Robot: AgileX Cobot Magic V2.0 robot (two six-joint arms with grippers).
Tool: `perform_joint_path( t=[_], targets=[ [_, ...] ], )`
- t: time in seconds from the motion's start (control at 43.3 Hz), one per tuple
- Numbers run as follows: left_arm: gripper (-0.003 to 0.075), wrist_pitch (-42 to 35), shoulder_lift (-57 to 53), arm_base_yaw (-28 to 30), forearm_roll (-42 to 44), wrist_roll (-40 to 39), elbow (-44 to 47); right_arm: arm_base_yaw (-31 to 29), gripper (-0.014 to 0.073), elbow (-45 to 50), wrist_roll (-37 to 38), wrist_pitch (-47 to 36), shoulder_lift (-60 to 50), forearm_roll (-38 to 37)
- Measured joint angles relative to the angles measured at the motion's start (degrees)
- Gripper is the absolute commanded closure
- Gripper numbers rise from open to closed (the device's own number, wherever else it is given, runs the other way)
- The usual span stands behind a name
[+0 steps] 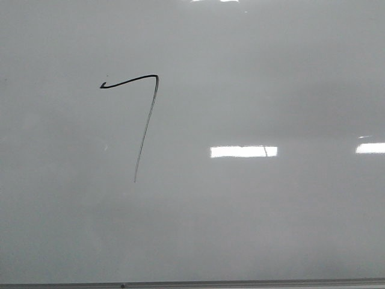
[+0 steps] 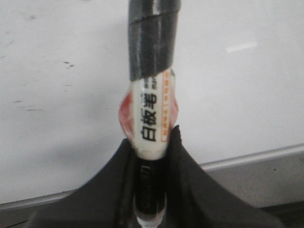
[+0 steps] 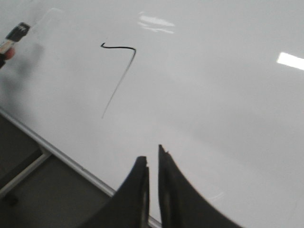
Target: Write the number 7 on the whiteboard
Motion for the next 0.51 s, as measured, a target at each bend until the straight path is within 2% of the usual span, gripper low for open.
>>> perform_joint_path(
  t=[0.185,0.393,0.508],
  targets=[
    [0.0741,-9.0,5.4,5.7,-0.3,-0.1,-0.1,-4.2,0.0653,5.5,2.8,-4.2,-6.6,0.0],
    [0.0741,-21.5,12.0,6.3,-2.1,-0.1,-0.1,-4.4,0.0653,6.4,3.1,-5.1,-7.0,0.0],
    [0.074,-25.9,14.9,6.3,-4.8,-0.1,-0.2,-4.4,0.0653,6.4,3.3,-5.2,-7.0,0.0]
  ],
)
